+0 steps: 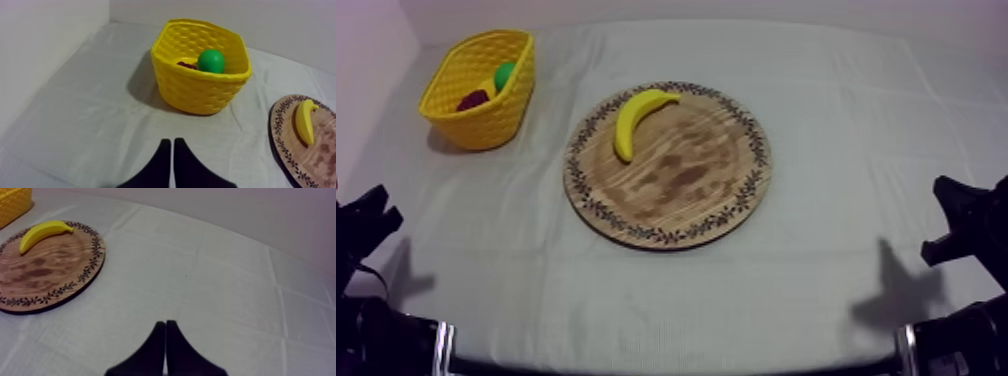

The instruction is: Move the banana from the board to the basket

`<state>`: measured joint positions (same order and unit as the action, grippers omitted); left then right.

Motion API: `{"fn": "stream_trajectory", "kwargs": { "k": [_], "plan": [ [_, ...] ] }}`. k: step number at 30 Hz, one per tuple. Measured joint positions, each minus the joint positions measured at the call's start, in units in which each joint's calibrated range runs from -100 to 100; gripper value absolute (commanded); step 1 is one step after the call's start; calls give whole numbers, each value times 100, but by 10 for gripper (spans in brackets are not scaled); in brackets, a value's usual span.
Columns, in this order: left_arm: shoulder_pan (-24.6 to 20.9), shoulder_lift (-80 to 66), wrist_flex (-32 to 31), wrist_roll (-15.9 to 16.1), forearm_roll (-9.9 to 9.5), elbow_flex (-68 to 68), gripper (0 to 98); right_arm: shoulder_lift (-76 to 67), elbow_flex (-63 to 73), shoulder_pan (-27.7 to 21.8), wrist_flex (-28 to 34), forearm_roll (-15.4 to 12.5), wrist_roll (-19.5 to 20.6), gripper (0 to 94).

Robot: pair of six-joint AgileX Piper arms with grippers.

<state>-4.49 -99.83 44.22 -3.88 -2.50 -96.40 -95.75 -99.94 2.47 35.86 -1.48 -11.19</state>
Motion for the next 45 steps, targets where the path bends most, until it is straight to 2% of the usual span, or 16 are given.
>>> {"fn": "stream_trajectory", "kwargs": {
  "k": [27,33,36,40,45],
  "plan": [
    [-7,0,-19,-56,0,-8,0,0,0,0,7,0,0,3],
    [-14,0,-671,-285,10,-236,10,0,0,0,7,0,0,3],
    [-14,0,-796,-288,15,-253,4,0,0,0,7,0,0,3],
    [-22,0,-883,-493,17,-275,1,0,0,0,7,0,0,3],
    [-22,133,-1123,-558,17,-211,0,0,0,0,7,0,0,3]
  ]
}}
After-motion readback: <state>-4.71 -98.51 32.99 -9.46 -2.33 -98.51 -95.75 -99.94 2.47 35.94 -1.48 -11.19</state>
